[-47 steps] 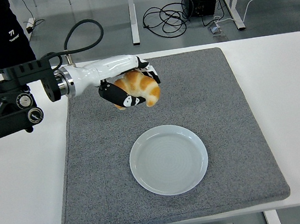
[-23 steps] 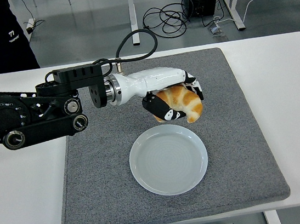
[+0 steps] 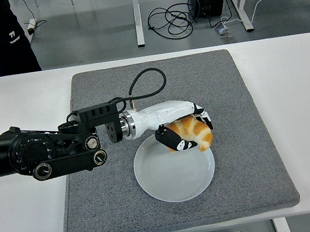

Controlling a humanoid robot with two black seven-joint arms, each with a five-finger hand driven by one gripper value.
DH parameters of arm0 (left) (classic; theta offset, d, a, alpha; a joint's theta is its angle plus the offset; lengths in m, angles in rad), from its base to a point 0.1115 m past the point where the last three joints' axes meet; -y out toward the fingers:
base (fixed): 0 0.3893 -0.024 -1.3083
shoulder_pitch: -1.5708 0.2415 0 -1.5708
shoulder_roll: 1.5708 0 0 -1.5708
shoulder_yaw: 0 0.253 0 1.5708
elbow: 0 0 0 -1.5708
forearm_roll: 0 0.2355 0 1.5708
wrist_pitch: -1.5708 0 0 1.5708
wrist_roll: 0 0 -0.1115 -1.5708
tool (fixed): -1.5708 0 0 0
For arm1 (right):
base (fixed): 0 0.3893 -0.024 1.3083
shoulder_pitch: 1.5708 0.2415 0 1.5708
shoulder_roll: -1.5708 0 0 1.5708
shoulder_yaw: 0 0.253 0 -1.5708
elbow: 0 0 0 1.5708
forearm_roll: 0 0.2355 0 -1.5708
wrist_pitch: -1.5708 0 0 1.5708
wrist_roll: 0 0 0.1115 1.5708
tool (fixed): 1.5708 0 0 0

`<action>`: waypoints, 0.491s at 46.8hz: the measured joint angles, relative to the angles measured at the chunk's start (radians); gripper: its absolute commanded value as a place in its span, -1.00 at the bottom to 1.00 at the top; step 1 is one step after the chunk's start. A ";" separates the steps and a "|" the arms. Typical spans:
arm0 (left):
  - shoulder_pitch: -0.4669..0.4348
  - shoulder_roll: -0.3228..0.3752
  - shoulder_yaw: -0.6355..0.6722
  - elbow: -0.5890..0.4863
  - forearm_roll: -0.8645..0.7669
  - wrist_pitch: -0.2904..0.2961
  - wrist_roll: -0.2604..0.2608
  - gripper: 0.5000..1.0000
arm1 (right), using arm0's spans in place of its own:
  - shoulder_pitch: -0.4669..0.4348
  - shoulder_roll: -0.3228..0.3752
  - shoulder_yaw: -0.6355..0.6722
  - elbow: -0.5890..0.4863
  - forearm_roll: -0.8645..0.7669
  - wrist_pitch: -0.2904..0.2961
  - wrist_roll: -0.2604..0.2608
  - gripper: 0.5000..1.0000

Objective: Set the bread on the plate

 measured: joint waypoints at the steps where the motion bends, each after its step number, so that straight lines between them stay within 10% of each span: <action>1: 0.010 -0.005 0.000 0.003 0.007 0.002 0.000 -1.00 | 0.000 0.000 0.000 0.000 0.000 0.000 0.000 1.00; 23: 0.094 -0.031 -0.001 0.033 0.103 0.030 -0.001 -1.00 | 0.000 0.000 0.000 -0.001 0.000 0.000 0.000 1.00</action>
